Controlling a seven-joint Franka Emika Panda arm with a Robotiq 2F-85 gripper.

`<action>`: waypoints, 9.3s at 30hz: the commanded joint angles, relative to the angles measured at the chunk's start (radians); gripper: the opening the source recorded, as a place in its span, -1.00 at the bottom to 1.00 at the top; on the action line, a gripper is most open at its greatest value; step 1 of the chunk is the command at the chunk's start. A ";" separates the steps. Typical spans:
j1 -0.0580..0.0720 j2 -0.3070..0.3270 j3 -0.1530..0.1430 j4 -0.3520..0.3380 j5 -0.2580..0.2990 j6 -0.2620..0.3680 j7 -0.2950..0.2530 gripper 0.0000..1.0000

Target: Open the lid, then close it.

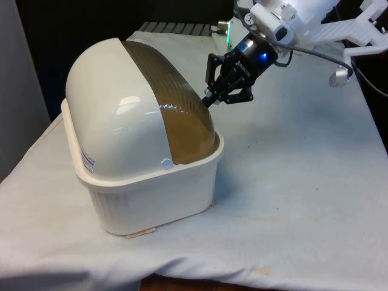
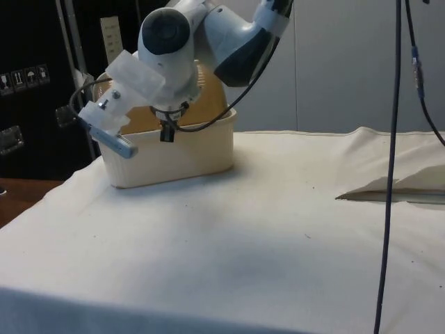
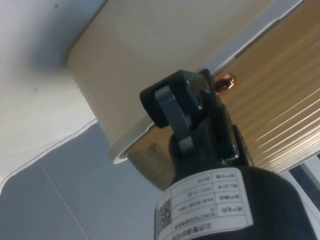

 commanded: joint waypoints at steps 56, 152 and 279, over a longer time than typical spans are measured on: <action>0.010 -0.060 0.012 0.072 -0.099 -0.239 -0.016 -1.00; -0.027 0.000 -0.082 0.240 -0.143 -0.139 0.001 -1.00; -0.031 -0.167 -0.198 0.168 0.406 0.161 -0.525 -1.00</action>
